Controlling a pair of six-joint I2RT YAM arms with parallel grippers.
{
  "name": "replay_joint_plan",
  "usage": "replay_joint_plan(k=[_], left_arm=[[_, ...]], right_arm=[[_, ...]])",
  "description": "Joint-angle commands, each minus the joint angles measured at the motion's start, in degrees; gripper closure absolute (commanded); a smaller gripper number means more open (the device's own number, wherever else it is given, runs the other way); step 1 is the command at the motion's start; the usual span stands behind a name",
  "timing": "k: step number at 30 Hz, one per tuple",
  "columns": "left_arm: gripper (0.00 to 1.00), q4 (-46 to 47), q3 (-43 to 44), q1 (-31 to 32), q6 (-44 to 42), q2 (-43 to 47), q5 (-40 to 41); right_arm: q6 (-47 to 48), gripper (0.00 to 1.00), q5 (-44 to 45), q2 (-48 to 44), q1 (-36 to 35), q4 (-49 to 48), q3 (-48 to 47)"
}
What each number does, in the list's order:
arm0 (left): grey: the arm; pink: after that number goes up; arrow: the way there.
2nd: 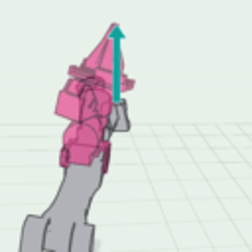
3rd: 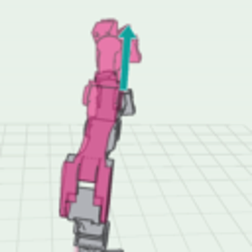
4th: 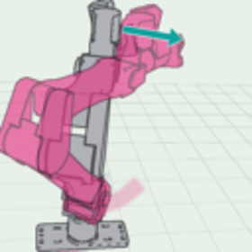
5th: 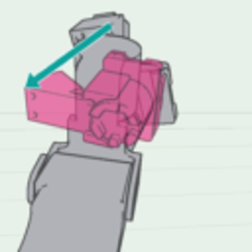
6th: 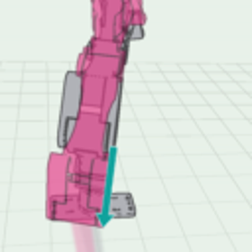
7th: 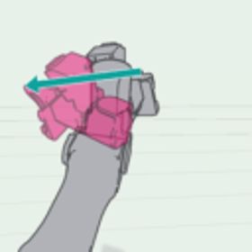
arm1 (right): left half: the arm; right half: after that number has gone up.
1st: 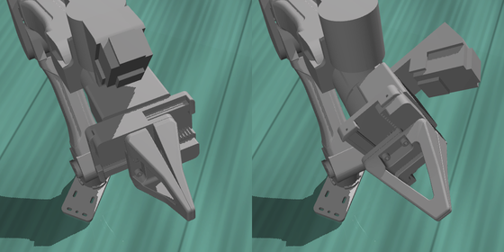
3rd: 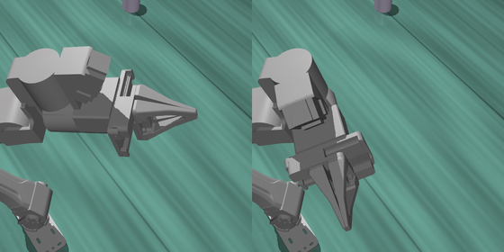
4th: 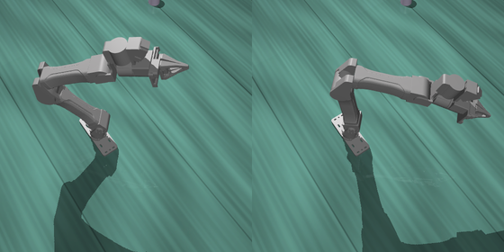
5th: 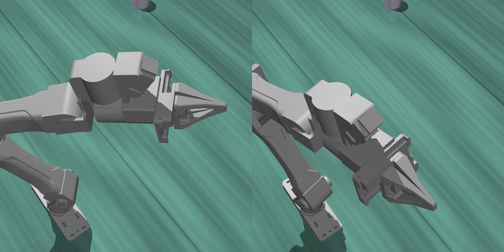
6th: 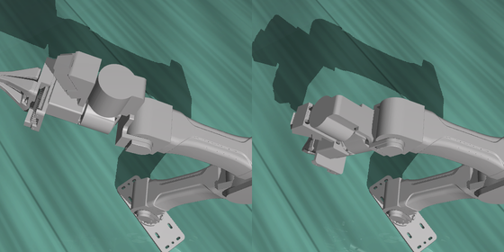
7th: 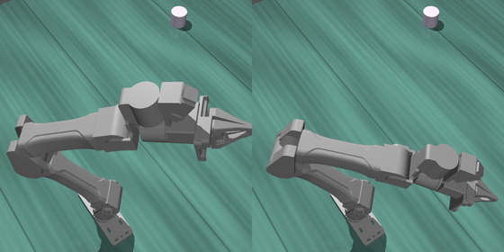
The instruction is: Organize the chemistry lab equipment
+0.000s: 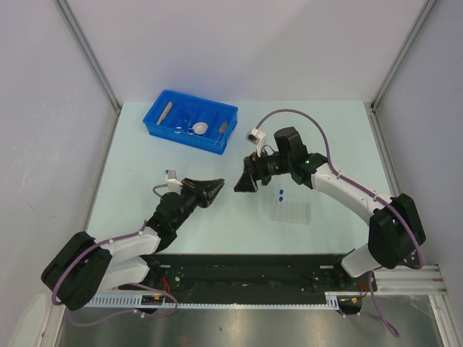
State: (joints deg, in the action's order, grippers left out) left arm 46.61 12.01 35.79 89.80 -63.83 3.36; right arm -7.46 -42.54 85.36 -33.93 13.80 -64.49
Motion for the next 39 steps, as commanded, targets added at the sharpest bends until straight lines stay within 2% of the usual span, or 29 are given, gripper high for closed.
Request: replay_joint_plan(k=[1, 10, 12, 14, 20, 21, 24, 26, 29, 30, 32, 33, 36, 38, 39], left_arm=[[0.88, 9.7, -1.7, -0.6, 6.9, -2.5, 2.8], [0.88, 18.4, -3.5, -0.8, 12.2, -8.6, 3.6], [0.88, 20.7, -3.9, -0.9, 12.9, -9.8, 3.4], [0.88, 22.8, -4.1, -0.8, 13.5, -11.4, 3.2], [0.88, 24.9, -4.5, -0.8, 13.9, -13.2, 2.2], [0.88, 25.0, -4.5, -0.8, 13.9, -13.2, 2.1], [0.86, 24.9, -4.4, -0.8, 13.5, -12.9, 1.8], [0.84, 24.9, -4.3, -0.8, 12.9, -12.6, 1.5], [0.73, 25.0, -4.5, -0.8, 12.2, -12.2, 0.6], [0.61, 25.1, -4.7, -0.8, 11.9, -11.9, 0.3], [0.50, 25.2, -4.8, -1.1, 10.7, -11.8, -1.2], [0.39, 25.0, -4.9, -1.2, 10.1, -11.4, -1.9], [0.29, 23.2, -5.0, -2.6, 6.6, -9.4, -5.5], [0.24, 17.5, -5.0, -3.2, 3.5, -5.5, -7.6], [0.14, 14.6, -4.9, -4.0, 1.9, -3.6, -8.0]], right_arm=[[-5.0, 0.18, 2.9, 1.6, -1.3, -4.3, 0.9], [-7.1, 0.42, 2.1, 3.4, -2.2, -5.5, 1.2], [-7.6, 0.52, 2.2, 3.7, -2.4, -6.0, 1.2], [-8.0, 0.55, 2.2, 4.0, -2.4, -6.4, 1.2], [-8.3, 0.69, 1.9, 4.4, -2.4, -7.4, 1.2], [-8.2, 0.78, 1.6, 4.3, -2.2, -7.7, 1.1], [-6.9, 0.89, 0.9, 3.8, -2.4, -7.5, 1.1], [-4.6, 0.91, 1.8, 3.2, -2.3, -6.8, 1.1], [-1.8, 0.91, 2.3, 1.7, -1.7, -5.3, 1.1], [-1.2, 0.92, 2.3, 1.2, -1.2, -4.6, 1.1], [0.5, 0.92, 2.0, -0.5, 0.1, -3.7, 1.0], [2.6, 0.92, 2.0, -1.0, 0.5, -2.1, 0.9], [7.1, 0.93, 1.9, -3.5, 3.3, 1.8, 0.7], [9.6, 0.93, 1.8, -5.5, 4.7, 5.4, 0.3], [13.6, 0.93, 1.7, -6.2, 5.6, 7.0, 0.2]])
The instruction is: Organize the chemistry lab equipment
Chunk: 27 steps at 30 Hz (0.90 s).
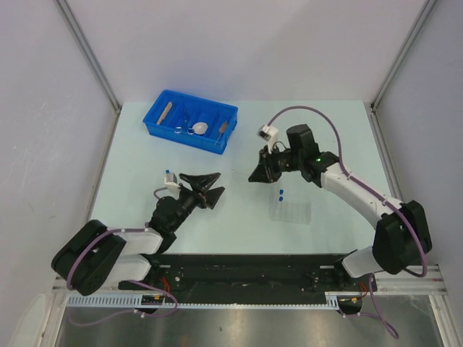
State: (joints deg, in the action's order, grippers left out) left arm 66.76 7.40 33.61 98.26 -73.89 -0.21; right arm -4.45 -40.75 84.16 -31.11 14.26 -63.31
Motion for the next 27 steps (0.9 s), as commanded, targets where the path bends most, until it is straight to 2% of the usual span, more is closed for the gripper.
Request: replay_joint_plan(k=[1, 2, 3, 4, 6, 7, 8, 9, 10, 12, 13, 15, 18, 27], left_arm=[[0.08, -13.2, -0.1, -2.2, -10.2, 8.6, -4.9], [0.01, -17.9, 1.0, -2.8, -12.6, 13.6, -5.1], [0.00, -23.2, 2.1, -4.1, -15.7, 16.4, -5.4], [0.00, -34.7, 3.3, -4.9, -22.5, 19.2, -5.2], [0.00, -45.3, 8.1, -6.8, -30.2, 27.1, -3.2], [0.00, -53.2, 9.7, -7.8, -39.1, 29.5, -3.0], [0.00, -57.8, 14.3, -8.7, -43.5, 33.3, -2.5], [0.00, -62.7, 16.8, -10.1, -47.5, 34.8, -1.2], [0.00, -71.3, 19.1, -10.7, -55.2, 35.9, 2.4], [0.00, -77.6, 25.5, -11.9, -62.1, 37.6, 4.9], [0.00, -81.7, 27.2, -12.3, -68.5, 37.6, 6.2], [0.00, -85.2, 31.6, -12.6, -76.5, 36.4, 6.6], [0.00, -90.9, 35.0, -12.6, -83.6, 33.6, 7.4], [0.00, -91.2, 32.9, -12.6, -93.2, 33.5, 9.8]], right_arm=[[13.2, 0.93, 0.8, -5.6, 2.9, 8.7, -1.9], [15.8, 0.93, 1.9, -6.9, 2.9, 12.5, -2.3], [17.9, 0.93, 2.8, -7.5, 3.4, 14.5, -3.0], [22.5, 0.93, 3.7, -8.0, 3.7, 16.7, -3.9], [26.7, 0.93, 5.1, -8.7, 4.7, 24.1, -7.3], [32.3, 0.93, 5.9, -8.8, 5.3, 26.8, -8.4], [35.4, 0.92, 5.9, -8.8, 5.8, 33.7, -11.3], [38.1, 0.92, 6.4, -8.9, 6.1, 36.7, -12.3], [41.7, 0.92, 8.0, -9.1, 6.8, 39.2, -13.3], [46.6, 0.92, 9.4, -9.5, 7.4, 46.9, -15.6], [47.9, 0.92, 11.8, -9.5, 7.5, 48.9, -16.1], [52.0, 0.91, 14.5, -9.9, 7.7, 54.5, -16.6], [55.3, 0.91, 17.6, -10.1, 9.1, 60.6, -16.6], [58.6, 0.89, 22.9, -6.2, 12.0, 70.0, -16.3]])
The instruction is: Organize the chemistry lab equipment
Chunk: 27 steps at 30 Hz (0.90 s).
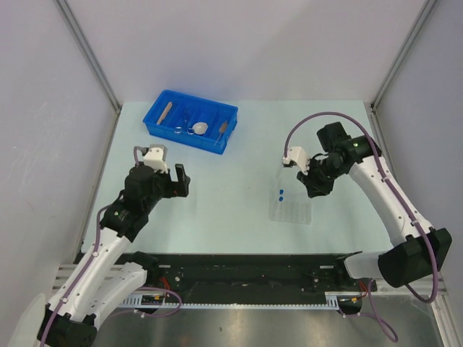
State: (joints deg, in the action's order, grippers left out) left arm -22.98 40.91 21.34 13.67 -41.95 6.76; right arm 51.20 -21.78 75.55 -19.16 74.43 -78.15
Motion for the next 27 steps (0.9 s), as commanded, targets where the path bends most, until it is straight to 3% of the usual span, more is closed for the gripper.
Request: replay_joint_plan(k=[1, 9, 27], left_arm=[[0.00, -1.4, -0.6, -0.3, -8.8, 1.7, 3.0], [0.00, -0.8, -1.2, -0.3, -10.2, 2.1, 2.8], [0.00, 0.0, -1.4, -0.3, -10.4, 1.3, 1.6]], right_arm=[[2.5, 0.89, 4.5, 3.2, -0.1, 10.0, -1.5], [1.0, 0.89, 13.8, 9.4, -2.5, 8.4, -1.3], [-0.8, 0.89, 24.0, 19.6, -6.1, 9.0, -0.6]])
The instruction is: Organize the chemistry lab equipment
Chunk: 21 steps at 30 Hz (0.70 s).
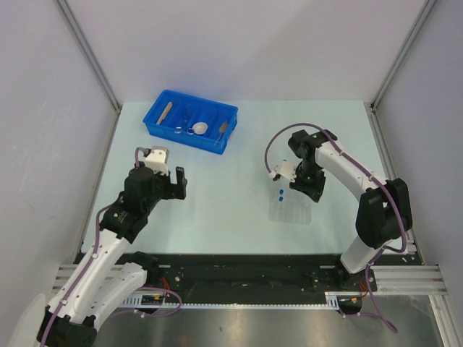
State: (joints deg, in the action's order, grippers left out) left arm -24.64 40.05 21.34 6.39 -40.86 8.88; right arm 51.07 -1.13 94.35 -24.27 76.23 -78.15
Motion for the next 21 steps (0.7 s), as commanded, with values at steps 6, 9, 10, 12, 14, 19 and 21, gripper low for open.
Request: replay_joint_plan(k=[6, 9, 10, 12, 14, 19, 21], left_arm=[[0.00, 1.6, -0.6, -0.3, -3.1, 0.3, -0.7], [0.00, 1.6, -0.6, -0.3, -3.1, 0.3, -0.7], [0.00, 1.6, -0.6, -0.3, -3.1, 0.3, -0.8], [0.00, 1.6, -0.7, -0.3, -3.1, 0.3, -0.8], [0.00, 1.6, -0.7, -0.3, -3.1, 0.3, -0.9], [0.00, 1.6, -0.7, -0.4, -3.2, 0.3, -1.1], [0.00, 1.6, -0.7, -0.3, -3.1, 0.3, -1.2]], right_arm=[[-1.3, 0.89, 5.5, 2.8, -1.3, 6.0, -0.4], [-1.2, 0.88, 6.3, 3.6, -1.3, 5.6, -0.4], [-1.2, 0.88, 6.6, 3.7, -1.4, 5.5, -0.4], [-1.1, 0.88, 7.2, 4.3, -1.4, 5.1, -0.3], [-1.1, 0.88, 7.5, 4.5, -1.6, 5.0, -0.4], [-1.1, 0.88, 7.4, 5.4, -2.4, 4.6, -0.5], [-1.1, 0.88, 7.5, 5.4, -2.7, 4.5, -0.5]])
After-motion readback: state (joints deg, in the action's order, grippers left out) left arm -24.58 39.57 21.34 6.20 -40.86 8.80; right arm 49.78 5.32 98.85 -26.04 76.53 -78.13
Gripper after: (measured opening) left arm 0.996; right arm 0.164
